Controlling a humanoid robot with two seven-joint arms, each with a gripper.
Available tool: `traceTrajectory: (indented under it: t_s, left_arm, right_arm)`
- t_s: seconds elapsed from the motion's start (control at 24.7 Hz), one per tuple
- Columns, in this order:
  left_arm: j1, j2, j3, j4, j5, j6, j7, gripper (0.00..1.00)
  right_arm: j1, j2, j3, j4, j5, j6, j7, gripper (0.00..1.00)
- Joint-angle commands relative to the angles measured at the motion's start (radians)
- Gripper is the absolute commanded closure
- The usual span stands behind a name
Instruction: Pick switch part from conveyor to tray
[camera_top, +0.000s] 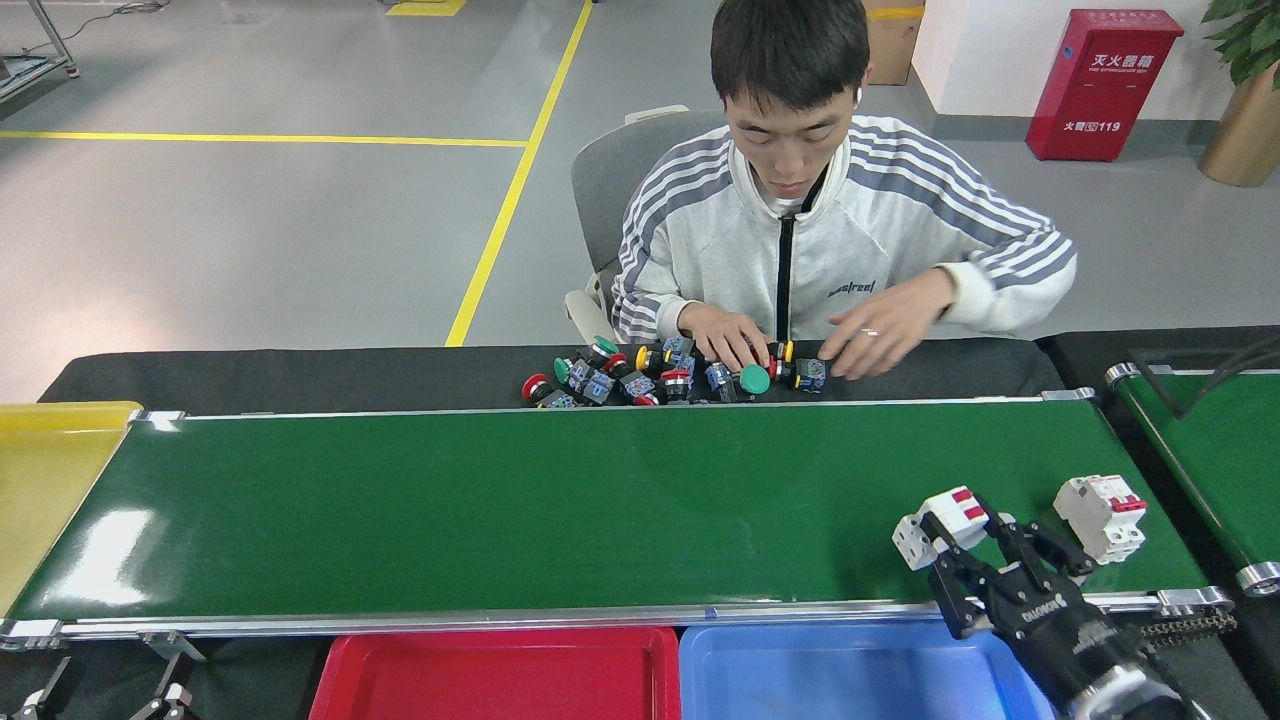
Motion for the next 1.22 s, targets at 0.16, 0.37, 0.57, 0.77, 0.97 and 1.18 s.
traceTrajectory:
  t_s: [0.16, 0.37, 0.57, 0.77, 0.97, 1.18]
  left_arm:
    - [-0.006, 0.018, 0.011, -0.013, -0.006, 0.006, 0.008, 0.00]
    - [-0.006, 0.018, 0.009, -0.020, -0.014, 0.006, 0.011, 0.00]
    - [-0.006, 0.015, 0.014, -0.017, -0.057, 0.007, 0.045, 0.00]
    - [-0.006, 0.012, 0.014, -0.009, -0.048, 0.004, 0.045, 0.00]
    - [-0.007, 0.016, 0.008, -0.007, -0.048, 0.003, 0.045, 0.00]
    - [-0.006, 0.016, 0.005, -0.004, -0.049, 0.003, 0.045, 0.00]
  right_arm:
    - [0.118, 0.058, -0.098, -0.034, -0.041, -0.238, -0.008, 0.00]
    - [0.115, 0.193, -0.155, -0.050, -0.028, -0.068, 0.032, 0.00]
    - [0.060, 0.219, -0.154, -0.051, 0.103, 0.250, 0.044, 0.05]
    - [0.002, 0.211, -0.152, -0.047, 0.110, 0.282, 0.121, 0.05]
    - [-0.061, 0.202, -0.143, -0.005, 0.118, 0.283, 0.156, 0.05]
    - [-0.121, 0.204, -0.100, 0.033, 0.118, 0.283, 0.222, 0.04]
